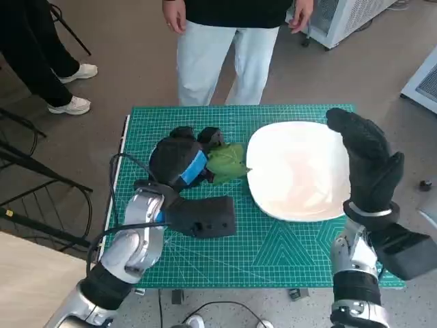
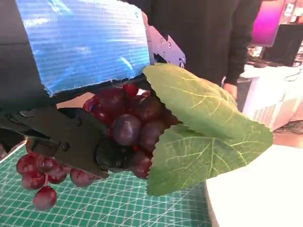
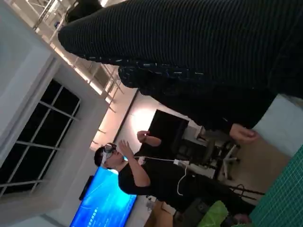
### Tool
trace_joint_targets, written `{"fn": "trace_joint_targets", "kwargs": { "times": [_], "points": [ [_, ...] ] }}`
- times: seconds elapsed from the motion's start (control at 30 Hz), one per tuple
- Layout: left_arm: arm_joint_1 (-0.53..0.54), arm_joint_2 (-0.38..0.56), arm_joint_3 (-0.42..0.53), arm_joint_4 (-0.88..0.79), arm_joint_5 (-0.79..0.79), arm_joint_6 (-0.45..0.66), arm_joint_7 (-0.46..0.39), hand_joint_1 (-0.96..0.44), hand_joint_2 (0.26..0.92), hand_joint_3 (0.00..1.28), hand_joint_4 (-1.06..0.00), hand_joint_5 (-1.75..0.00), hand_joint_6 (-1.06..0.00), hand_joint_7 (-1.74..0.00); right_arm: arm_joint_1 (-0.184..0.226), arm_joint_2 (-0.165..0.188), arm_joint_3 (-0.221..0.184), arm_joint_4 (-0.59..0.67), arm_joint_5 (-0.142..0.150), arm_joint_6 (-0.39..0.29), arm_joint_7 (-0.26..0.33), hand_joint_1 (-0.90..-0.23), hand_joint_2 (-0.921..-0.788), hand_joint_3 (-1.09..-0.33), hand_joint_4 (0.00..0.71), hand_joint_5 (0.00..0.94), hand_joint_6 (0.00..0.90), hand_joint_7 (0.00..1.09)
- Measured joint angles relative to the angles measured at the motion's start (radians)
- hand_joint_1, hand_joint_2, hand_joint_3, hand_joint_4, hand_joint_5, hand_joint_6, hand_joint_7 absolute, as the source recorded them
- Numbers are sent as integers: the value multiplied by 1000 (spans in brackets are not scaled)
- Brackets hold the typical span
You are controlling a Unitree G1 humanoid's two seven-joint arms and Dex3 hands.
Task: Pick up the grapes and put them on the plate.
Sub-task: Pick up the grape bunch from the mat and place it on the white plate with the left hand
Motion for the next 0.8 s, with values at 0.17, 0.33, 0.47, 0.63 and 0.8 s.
{"fn": "trace_joint_targets", "kwargs": {
  "times": [0.17, 0.33, 0.47, 0.63, 0.8],
  "points": [
    [-58, -42, -21, 43, 18, -3, -3, 2, 869, 333, -462, -1410, -462, -1380, 7, 0, 3, -23, -1, 4, -6, -593, -921, -728, 208, 8, -1, 461],
    [-132, -94, -44, 110, 25, -19, -6, 2, 913, 213, -510, -1338, -504, -1323, 24, 0, 9, -60, -1, 10, -16, -591, -921, -726, 207, 8, -1, 465],
    [-189, -134, -59, 173, 24, -49, -6, 2, 919, 194, -521, -1322, -513, -1313, 50, -1, 12, -98, 0, 21, -19, -583, -921, -728, 198, 4, -1, 426],
    [-252, -180, -65, 271, 5, -102, 0, 2, 921, 189, -523, -1318, -515, -1311, 89, -6, 13, -157, 5, 37, -20, -566, -921, -731, 192, 1, -1, 393],
    [-308, -222, -68, 386, -20, -164, 18, 2, 921, 183, -530, -1313, -521, -1305, 119, -18, 7, -208, 17, 55, -24, -558, -921, -726, 193, 2, -1, 392]
  ]
}}
